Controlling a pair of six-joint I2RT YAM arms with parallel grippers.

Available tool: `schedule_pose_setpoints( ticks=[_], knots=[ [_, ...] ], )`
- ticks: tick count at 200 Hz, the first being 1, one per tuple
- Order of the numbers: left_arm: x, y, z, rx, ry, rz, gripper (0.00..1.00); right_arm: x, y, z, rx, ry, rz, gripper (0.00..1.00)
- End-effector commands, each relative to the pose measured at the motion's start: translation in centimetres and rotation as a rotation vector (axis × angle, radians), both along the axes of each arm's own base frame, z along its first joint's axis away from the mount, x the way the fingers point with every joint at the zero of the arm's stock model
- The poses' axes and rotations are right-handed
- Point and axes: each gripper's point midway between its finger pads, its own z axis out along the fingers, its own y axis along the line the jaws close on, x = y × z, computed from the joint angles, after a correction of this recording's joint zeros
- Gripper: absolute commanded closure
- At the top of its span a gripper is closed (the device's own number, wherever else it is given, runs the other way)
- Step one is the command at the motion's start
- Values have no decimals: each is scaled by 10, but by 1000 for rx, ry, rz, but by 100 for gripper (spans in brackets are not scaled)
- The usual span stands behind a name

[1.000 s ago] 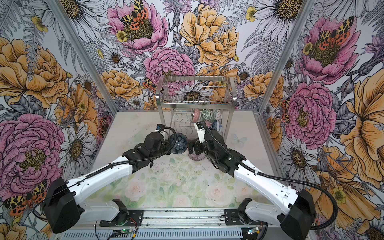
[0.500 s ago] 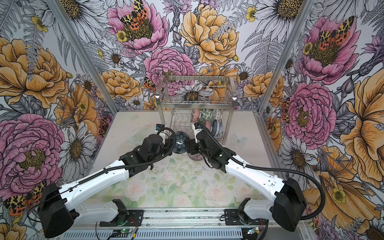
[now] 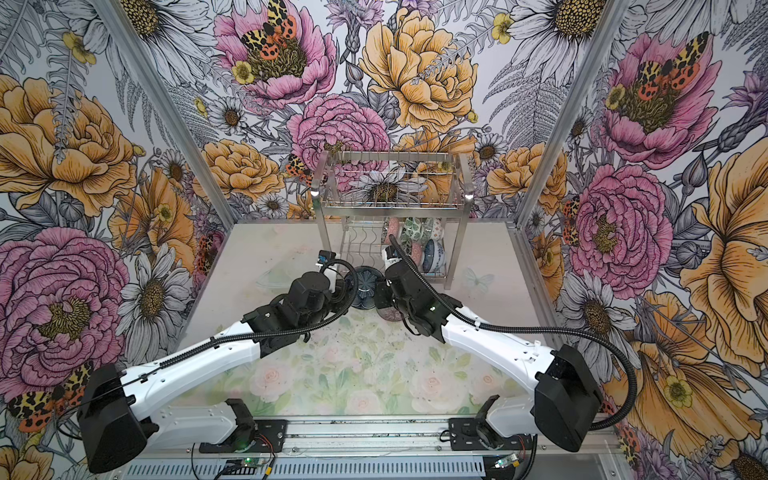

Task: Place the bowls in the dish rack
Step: 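Open the left gripper off the bowl while the right gripper holds it, then lower the blue geometric bowl into the rack slots with the right gripper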

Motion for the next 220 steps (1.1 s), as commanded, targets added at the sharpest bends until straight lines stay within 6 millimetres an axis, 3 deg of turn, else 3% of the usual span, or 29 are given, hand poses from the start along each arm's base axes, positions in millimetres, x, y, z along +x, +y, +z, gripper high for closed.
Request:
schedule_pose_setpoints(
  ticks=[1,6,10,38,83,149,220],
  knots=[
    [5,22,29,-36,-65,79,18,17,-19,32,-53,-109,-99,100],
    [4,28,30,-25,-69,89,4,20,-23,32,-83,-119,-122,100],
    [5,33,31,-13,-72,103,2,22,-26,33,-102,-125,-138,100],
    [0,79,37,9,-76,182,1,44,-51,28,-300,-180,-274,100],
    [-3,137,15,42,-1,304,1,86,-70,24,-651,-267,-446,100],
    [-2,154,-5,64,46,344,1,142,-70,5,-964,-293,-517,100],
    [4,154,-16,53,65,330,1,189,-63,-17,-1083,-305,-531,100]
  ],
)
